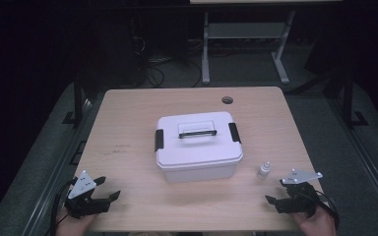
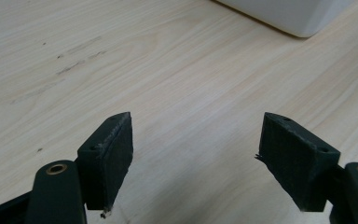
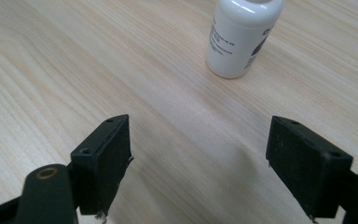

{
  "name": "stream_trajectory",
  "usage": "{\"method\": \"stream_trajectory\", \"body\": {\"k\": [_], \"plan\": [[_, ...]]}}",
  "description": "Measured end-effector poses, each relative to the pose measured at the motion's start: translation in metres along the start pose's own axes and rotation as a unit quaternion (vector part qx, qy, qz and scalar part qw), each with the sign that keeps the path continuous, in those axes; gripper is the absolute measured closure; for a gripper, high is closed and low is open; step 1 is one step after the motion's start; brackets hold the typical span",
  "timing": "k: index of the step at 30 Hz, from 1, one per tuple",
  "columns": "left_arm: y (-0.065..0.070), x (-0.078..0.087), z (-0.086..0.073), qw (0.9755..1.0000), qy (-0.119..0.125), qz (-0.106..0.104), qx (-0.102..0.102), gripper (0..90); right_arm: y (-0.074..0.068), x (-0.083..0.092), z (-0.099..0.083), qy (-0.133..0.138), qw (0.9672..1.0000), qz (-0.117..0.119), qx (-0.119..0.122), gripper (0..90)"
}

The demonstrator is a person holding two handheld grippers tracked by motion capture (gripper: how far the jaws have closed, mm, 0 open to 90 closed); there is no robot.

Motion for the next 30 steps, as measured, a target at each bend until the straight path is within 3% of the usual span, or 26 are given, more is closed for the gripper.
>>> {"method": "stream_trajectory", "body": {"k": [5, 6, 9, 10, 11, 12, 14, 21, 22, 29, 30], "plan": [[0.004, -0.004, 0.004, 0.9996, -0.011, -0.025, -0.008, 25.6, 0.004, 0.003, 0.001, 0.001, 1.0000, -0.004, 0.003, 21.3], [0.006, -0.003, 0.008, 0.9992, -0.011, -0.033, -0.022, 25.6, 0.003, 0.003, 0.001, 0.001, 1.0000, 0.000, 0.000, 21.3], [0.009, -0.001, 0.013, 0.9983, -0.014, -0.046, -0.033, 25.6, 0.001, 0.003, 0.001, -0.002, 1.0000, -0.001, 0.005, 21.3], [0.013, 0.002, 0.020, 0.9968, -0.018, -0.061, -0.049, 25.8, -0.001, 0.003, 0.001, -0.005, 0.9999, -0.004, 0.012, 21.3], [0.013, 0.002, 0.020, 0.9968, -0.018, -0.061, -0.049, 25.8, -0.001, 0.003, 0.001, -0.005, 0.9999, -0.004, 0.012, 21.3], [0.014, 0.006, 0.027, 0.9947, -0.025, -0.082, -0.057, 25.8, -0.003, 0.003, 0.002, -0.004, 0.9999, -0.002, 0.013, 21.3], [0.014, 0.010, 0.034, 0.9922, -0.038, -0.103, -0.060, 25.3, -0.004, 0.003, 0.003, -0.002, 0.9999, 0.002, 0.010, 21.3], [0.005, 0.022, 0.059, 0.9882, -0.048, -0.110, -0.096, 22.7, -0.005, 0.003, 0.003, -0.003, 1.0000, 0.001, 0.006, 20.8], [0.003, 0.026, 0.066, 0.9867, -0.050, -0.115, -0.104, 21.8, -0.004, 0.004, 0.003, -0.002, 1.0000, 0.001, 0.005, 20.7], [-0.004, 0.030, 0.078, 0.9836, -0.063, -0.131, -0.108, 19.9, -0.004, 0.006, 0.004, 0.006, 1.0000, 0.003, 0.007, 20.7], [-0.005, 0.030, 0.080, 0.9815, -0.073, -0.138, -0.111, 21.0, -0.004, 0.006, 0.005, 0.005, 1.0000, 0.003, 0.005, 20.5]]}}
Point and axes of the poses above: each handheld gripper's, and its own axes: x roughly backward along the jaws, z roughly out of its top, y roughly to its right, the point moved 8 cm from there along -x, roughly forward along the jaws, and after that the axes turned 8 degrees about -x, right-handed, at the moved point
